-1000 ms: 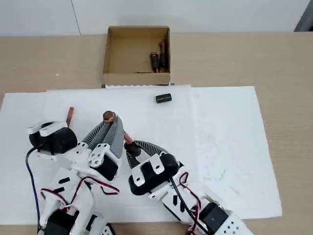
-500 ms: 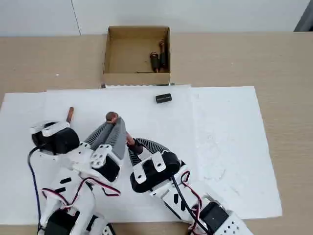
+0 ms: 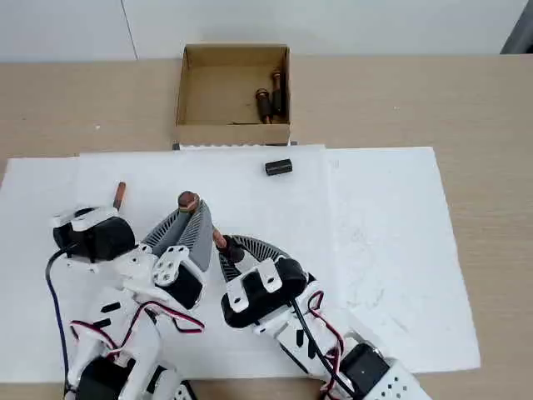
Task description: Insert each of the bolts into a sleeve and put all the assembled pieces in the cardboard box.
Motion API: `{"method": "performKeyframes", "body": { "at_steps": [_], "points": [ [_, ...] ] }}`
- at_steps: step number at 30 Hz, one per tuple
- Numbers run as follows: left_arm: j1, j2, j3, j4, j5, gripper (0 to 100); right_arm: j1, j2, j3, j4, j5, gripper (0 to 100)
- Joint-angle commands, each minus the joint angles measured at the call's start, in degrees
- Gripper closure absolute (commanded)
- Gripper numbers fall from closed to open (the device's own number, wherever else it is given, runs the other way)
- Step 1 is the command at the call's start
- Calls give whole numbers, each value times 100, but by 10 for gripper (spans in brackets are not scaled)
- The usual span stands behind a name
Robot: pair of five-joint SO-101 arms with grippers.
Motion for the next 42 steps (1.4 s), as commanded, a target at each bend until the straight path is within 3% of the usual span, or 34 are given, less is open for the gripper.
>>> {"method": "performKeyframes", "body": {
  "at_steps": [1, 6, 11, 20, 30, 39, 42],
  "points": [
    [-88, -44, -31, -105, -53, 994, 40, -119, 53, -180, 62, 996],
    [-44, -44, -13, -97, -44, 994, 40, -119, 9, -207, 62, 996],
    [484, -35, -4, 44, -44, 994, 31, -119, 9, -207, 62, 996],
    [519, -35, 145, 475, -70, 994, 48, -119, 0, -215, 62, 996],
    [1442, -44, 154, 1424, -914, 994, 57, -119, -246, -215, 70, 996],
    [1284, -35, 171, 1424, -1292, 986, 57, -119, -202, -198, 70, 996],
    [1011, -35, 180, 1451, -1556, 910, 57, -119, -202, -189, 70, 996]
  ]
}}
